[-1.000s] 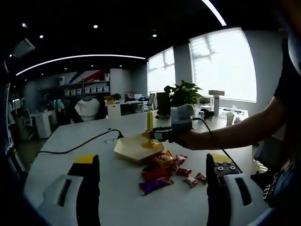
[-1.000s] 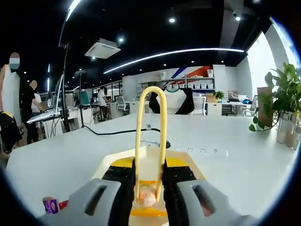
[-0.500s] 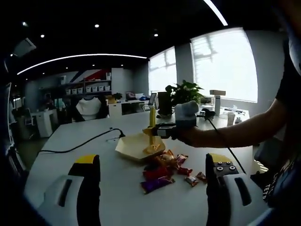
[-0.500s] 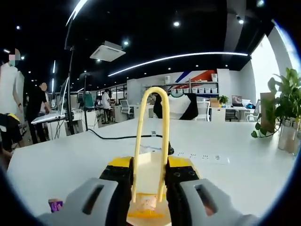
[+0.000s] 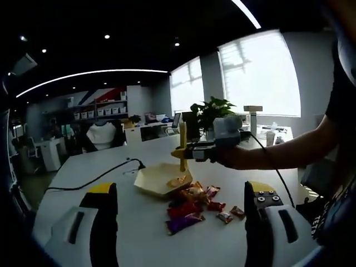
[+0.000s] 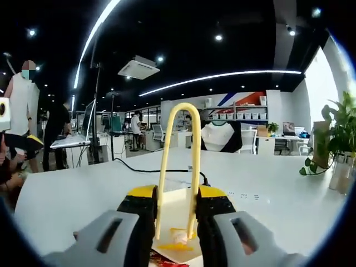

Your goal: Place the target food into the container with the food tongs after gripping and lifting it, then release it inside without dropping or visibly crushing the food.

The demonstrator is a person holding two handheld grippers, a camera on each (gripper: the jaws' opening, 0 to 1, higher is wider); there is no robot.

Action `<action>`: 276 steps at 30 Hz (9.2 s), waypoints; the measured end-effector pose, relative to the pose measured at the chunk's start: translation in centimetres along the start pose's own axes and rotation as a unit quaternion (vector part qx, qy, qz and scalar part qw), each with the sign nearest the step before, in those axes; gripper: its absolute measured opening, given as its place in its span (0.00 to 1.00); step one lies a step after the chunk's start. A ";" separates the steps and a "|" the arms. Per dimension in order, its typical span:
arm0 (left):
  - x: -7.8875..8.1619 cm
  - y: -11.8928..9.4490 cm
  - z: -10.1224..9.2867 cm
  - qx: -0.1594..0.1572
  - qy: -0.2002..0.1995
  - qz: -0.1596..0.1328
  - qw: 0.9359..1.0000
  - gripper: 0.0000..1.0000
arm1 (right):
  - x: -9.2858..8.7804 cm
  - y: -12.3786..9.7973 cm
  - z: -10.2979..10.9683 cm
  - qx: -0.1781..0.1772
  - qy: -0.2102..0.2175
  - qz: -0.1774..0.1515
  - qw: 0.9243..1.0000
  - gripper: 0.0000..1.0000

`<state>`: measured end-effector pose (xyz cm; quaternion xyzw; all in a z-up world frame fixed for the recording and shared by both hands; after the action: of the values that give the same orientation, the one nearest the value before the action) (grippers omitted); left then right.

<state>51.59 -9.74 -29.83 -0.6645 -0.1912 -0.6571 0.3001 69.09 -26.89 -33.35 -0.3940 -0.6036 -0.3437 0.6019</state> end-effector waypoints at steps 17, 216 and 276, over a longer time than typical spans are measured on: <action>-0.1 -0.1 -0.4 -0.005 -0.014 -0.002 1.000 1.00 | -1.1 -5.3 1.4 0.148 -0.008 -0.022 0.989 0.24; 0.5 -1.4 -0.4 -0.002 0.013 0.001 1.000 0.98 | 4.3 0.5 -0.9 0.175 0.012 -0.028 0.984 0.24; 0.9 -1.4 -0.2 -0.009 0.008 0.002 1.000 0.95 | -6.7 -4.7 3.3 0.309 -0.029 0.004 0.951 0.25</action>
<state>50.52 -8.93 -28.79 -0.6620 -0.1818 -0.6636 0.2973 63.18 -26.52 -39.83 -0.2008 -0.6958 -0.1261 0.6780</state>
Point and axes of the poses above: the point that each gripper's makers call its tool centre point, and the gripper's own axes: y roughly forward along the fingers, z roughly to its left, x roughly out of its top, the point moved 4 cm from there along -y, roughly backward along the fingers, and after that the axes turned 10 degrees about -x, right-handed, at the moved point
